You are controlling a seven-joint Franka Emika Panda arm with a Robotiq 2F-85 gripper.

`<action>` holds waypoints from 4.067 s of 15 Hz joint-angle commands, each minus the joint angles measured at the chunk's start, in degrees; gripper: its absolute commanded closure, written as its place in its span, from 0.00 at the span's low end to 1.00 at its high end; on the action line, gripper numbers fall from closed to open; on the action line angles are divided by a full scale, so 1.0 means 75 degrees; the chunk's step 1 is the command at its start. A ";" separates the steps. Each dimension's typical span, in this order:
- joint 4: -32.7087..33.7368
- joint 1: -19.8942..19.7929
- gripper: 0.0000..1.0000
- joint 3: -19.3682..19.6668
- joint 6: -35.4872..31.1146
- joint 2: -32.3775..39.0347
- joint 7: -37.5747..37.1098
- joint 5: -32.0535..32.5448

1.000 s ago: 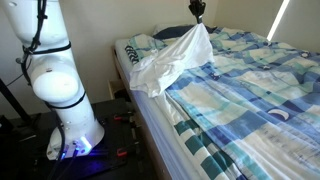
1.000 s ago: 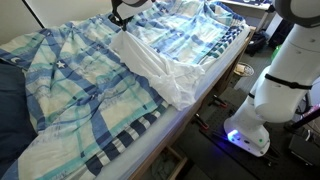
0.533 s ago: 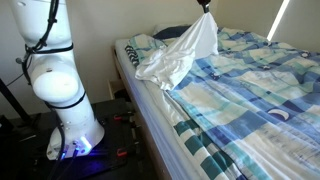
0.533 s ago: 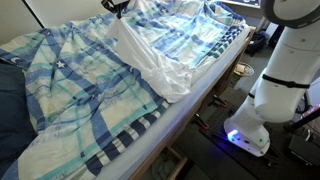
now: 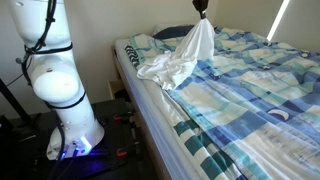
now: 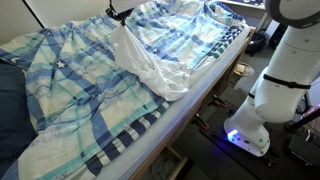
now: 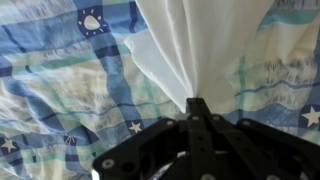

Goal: Fold the white t-sheet on the bed

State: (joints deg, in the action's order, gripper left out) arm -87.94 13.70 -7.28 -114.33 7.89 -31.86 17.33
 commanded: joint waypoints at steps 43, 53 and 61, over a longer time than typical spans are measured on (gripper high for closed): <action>-0.6699 -0.0719 1.00 -0.1356 0.2002 -0.6405 -0.0274 -0.1389; -0.7862 -0.0995 1.00 -0.1287 0.2825 -0.6904 -0.0333 -0.1319; -0.8519 -0.0973 1.00 -0.1244 0.2553 -0.7262 -0.0305 -0.1402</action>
State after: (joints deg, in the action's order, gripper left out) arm -149.69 6.68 -16.94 -94.17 -43.98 -35.10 7.51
